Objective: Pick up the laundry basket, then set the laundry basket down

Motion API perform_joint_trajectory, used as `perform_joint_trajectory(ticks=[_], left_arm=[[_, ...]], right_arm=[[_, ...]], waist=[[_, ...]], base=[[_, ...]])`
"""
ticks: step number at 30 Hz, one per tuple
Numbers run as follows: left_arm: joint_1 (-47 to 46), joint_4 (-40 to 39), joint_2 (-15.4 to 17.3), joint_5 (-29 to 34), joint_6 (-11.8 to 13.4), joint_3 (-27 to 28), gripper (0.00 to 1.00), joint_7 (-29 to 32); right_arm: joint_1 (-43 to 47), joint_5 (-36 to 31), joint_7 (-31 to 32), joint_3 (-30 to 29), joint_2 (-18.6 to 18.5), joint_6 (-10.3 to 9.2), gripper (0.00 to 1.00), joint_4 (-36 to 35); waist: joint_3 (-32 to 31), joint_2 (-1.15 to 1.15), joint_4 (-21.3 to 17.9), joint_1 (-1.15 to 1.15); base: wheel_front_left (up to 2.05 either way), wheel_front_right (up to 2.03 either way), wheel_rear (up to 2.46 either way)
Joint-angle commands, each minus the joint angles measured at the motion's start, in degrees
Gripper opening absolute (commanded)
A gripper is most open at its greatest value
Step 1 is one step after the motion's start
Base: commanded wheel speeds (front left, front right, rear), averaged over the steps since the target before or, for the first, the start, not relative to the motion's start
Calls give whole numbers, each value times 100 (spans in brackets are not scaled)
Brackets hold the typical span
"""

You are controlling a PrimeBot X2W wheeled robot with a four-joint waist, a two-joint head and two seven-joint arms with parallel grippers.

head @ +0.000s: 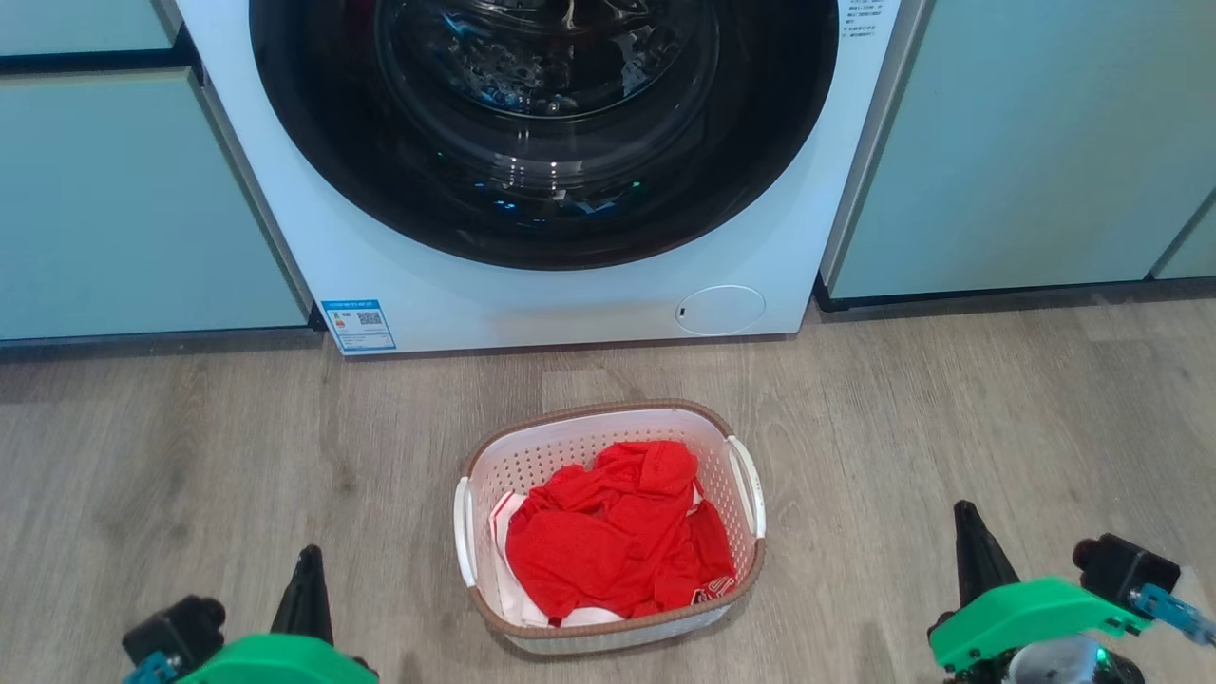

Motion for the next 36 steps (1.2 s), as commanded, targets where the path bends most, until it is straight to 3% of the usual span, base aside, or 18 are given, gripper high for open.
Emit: perform_joint_trajectory(ticks=[1,36], left_arm=[[-310,-158,67,-195,-67,126,0,42],[-830,5,73,-2569,-418,473,0,607]], right_arm=[[-297,199,29,-19,-114,5,0,-169],[-574,2528,574,-291,-156,10,0,-142]], waist=[[2,0,-1,0],[47,0,-22,0]], base=[[0,0,0],[0,0,0]])
